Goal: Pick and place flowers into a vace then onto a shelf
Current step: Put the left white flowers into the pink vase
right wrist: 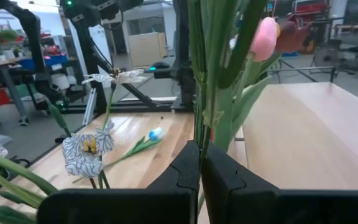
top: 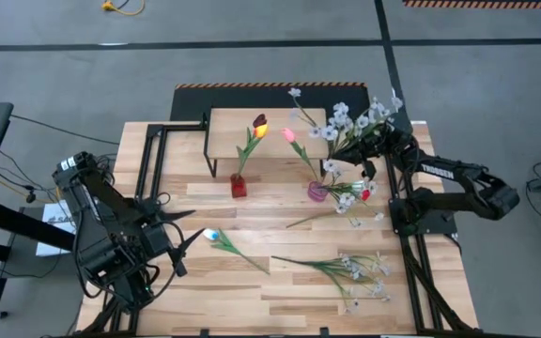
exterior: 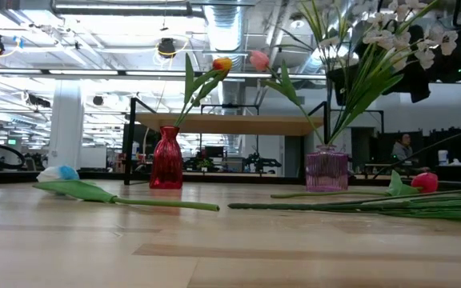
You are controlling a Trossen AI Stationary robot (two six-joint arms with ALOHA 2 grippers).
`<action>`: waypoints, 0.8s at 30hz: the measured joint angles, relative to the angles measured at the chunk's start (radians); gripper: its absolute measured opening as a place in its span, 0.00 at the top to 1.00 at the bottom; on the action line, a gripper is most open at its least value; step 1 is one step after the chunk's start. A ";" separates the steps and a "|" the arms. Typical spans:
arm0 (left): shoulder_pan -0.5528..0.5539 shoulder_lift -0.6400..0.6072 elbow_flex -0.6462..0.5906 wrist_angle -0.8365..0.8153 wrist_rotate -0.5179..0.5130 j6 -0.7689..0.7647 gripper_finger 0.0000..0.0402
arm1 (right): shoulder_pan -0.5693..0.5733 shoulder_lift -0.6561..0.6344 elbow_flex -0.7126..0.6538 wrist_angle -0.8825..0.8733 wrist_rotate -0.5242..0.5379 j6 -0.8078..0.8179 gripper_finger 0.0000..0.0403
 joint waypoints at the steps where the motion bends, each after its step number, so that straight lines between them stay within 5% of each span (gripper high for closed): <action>1: 0.000 0.000 0.000 0.000 0.000 0.000 0.47 | 0.006 0.008 0.000 0.007 0.000 0.005 1.00; 24: 0.000 0.000 0.000 0.000 0.002 0.015 0.47 | 0.048 0.056 0.000 0.014 0.001 0.003 1.00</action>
